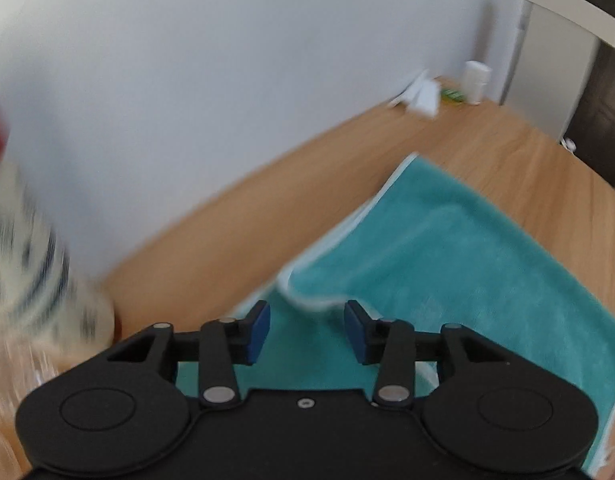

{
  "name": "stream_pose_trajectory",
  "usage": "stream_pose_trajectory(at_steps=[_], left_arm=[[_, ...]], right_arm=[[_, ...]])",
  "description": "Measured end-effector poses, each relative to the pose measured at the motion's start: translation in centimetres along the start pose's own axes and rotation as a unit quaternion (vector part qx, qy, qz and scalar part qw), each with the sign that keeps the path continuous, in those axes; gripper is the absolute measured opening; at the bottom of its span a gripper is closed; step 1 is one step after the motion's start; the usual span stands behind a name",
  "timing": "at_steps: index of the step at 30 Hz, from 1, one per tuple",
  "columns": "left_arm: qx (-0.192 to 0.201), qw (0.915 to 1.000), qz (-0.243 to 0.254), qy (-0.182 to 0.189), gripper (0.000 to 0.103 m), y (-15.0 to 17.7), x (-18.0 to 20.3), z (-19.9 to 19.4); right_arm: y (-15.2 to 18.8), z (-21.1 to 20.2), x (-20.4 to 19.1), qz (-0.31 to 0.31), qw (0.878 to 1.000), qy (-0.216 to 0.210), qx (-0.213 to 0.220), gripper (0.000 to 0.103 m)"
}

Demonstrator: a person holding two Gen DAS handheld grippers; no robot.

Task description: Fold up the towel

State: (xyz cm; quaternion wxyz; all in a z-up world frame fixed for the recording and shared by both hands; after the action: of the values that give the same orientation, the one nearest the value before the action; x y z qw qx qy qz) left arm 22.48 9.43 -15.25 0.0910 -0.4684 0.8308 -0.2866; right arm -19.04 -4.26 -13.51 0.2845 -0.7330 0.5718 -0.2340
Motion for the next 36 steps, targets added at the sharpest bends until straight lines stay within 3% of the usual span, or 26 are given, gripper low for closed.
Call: stream_pose_trajectory(at_steps=[4, 7, 11, 12, 17, 21, 22, 24, 27, 32, 34, 36], left_arm=[[0.005, 0.9997, -0.021, -0.01, 0.056, 0.4, -1.2, -1.5], [-0.001, 0.9996, -0.029, -0.002, 0.057, 0.8, -0.7, -1.5], [-0.008, 0.9985, -0.054, -0.003, 0.06, 0.8, -0.3, 0.2], [-0.014, 0.9976, -0.067, -0.004, 0.061, 0.7, -0.4, 0.9], [-0.03, 0.993, -0.114, -0.013, 0.061, -0.1, -0.9, 3.3], [-0.022, 0.9933, -0.112, -0.016, 0.06, -0.3, -0.5, 3.8], [-0.023, 0.9938, -0.106, -0.026, 0.054, -0.3, -0.2, 3.9], [-0.025, 0.9945, -0.092, -0.044, 0.035, -0.3, 0.2, 4.0], [-0.028, 0.995, -0.073, -0.062, 0.029, -0.2, 0.6, 4.1], [-0.038, 0.9939, -0.067, -0.078, 0.029, 0.3, 0.6, 3.6], [-0.044, 0.9924, -0.085, -0.077, 0.029, 0.1, 0.3, 3.3], [-0.025, 0.9918, -0.108, -0.065, 0.03, -0.4, -0.1, 2.1]], right_arm=[[0.0, -0.9, 2.3, 0.031, 0.998, 0.05, -0.014, 0.025], [0.1, -0.9, 6.7, 0.078, 0.989, 0.118, -0.034, 0.025], [0.3, -0.2, 11.4, 0.109, 0.978, 0.169, -0.052, 0.028], [0.5, 0.2, 12.4, 0.117, 0.976, 0.173, -0.061, 0.032], [1.6, 1.2, 15.5, 0.144, 0.973, 0.159, -0.089, 0.033], [2.7, 2.1, 16.2, 0.163, 0.971, 0.128, -0.116, 0.033], [2.9, 2.3, 16.1, 0.164, 0.971, 0.125, -0.119, 0.033], [3.1, 2.4, 16.0, 0.151, 0.972, 0.123, -0.13, 0.017], [3.1, 2.3, 16.2, 0.137, 0.972, 0.13, -0.142, 0.015], [2.8, 2.4, 15.9, 0.086, 0.974, 0.14, -0.158, 0.014], [2.3, 2.6, 16.0, 0.072, 0.97, 0.16, -0.166, 0.014], [1.6, 1.8, 15.9, 0.066, 0.969, 0.182, -0.154, 0.015]])
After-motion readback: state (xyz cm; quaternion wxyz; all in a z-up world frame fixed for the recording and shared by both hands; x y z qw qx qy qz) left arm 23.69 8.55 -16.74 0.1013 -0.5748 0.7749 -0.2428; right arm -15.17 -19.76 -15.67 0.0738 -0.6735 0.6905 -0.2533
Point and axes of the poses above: each gripper's, at about its wrist camera, not at the fingertips, and z roughly the way its jaws point, x to its right, y to its underside, the point moved 1 cm from there along z, roughly the way its jaws point, and after that the axes turned 9 degrees about -z, right-handed, at the moved point
